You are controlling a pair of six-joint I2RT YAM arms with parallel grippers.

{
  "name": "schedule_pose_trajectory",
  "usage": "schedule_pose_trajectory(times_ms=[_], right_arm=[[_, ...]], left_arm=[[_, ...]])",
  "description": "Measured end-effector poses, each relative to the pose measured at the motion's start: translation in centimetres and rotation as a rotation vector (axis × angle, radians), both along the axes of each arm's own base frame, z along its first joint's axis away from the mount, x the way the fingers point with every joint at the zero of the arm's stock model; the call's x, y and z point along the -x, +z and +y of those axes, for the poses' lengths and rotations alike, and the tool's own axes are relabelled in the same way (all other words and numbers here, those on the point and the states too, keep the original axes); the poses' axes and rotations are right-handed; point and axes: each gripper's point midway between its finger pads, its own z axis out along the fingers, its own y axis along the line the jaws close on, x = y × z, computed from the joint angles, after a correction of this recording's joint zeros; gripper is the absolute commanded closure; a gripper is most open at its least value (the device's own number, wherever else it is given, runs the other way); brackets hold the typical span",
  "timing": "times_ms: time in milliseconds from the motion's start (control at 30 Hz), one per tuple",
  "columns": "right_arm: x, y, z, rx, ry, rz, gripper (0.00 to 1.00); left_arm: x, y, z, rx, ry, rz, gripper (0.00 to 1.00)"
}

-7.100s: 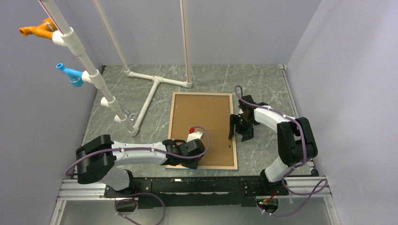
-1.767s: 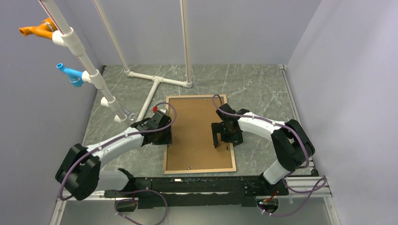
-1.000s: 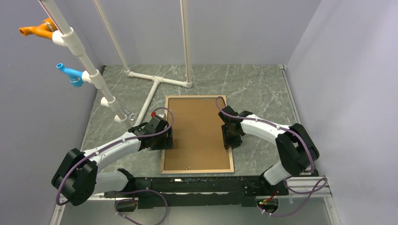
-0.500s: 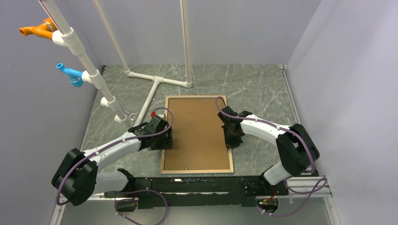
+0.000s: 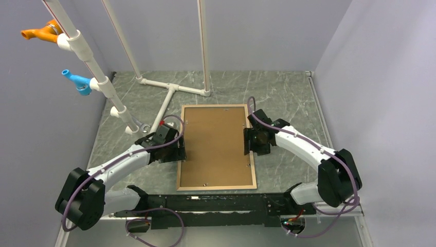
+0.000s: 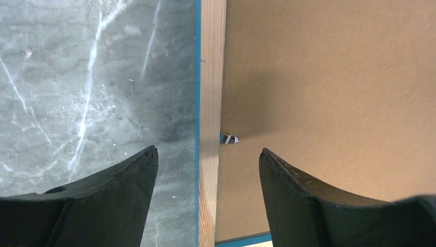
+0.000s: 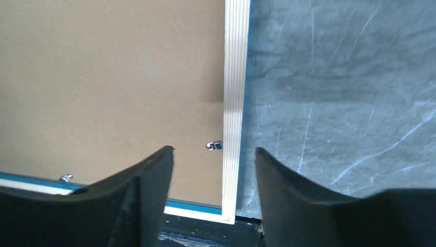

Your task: Put the photo into the frame

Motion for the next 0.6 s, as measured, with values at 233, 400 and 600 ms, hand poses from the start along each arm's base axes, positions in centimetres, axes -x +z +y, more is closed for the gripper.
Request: schedule_pose_trajectory(times_ms=[233, 400, 600], right_arm=[[-2.4, 0.5, -0.8, -0.092, -0.066, -0.009, 0.09], [-4.4, -0.8, -1.7, -0.113, -0.113, 0.035, 0.04], [-7.7, -1.5, 0.2, -0.169, -0.098, 0.046, 0.05]], left_arm=[[-1.6, 0.2, 0.6, 0.060, 0.029, -0.006, 0.24], [-2.5, -1.2, 0.8, 0.062, 0.034, 0.043, 0.25], [-4.9, -1.3, -0.6, 0.092, 0.002, 0.044, 0.28]])
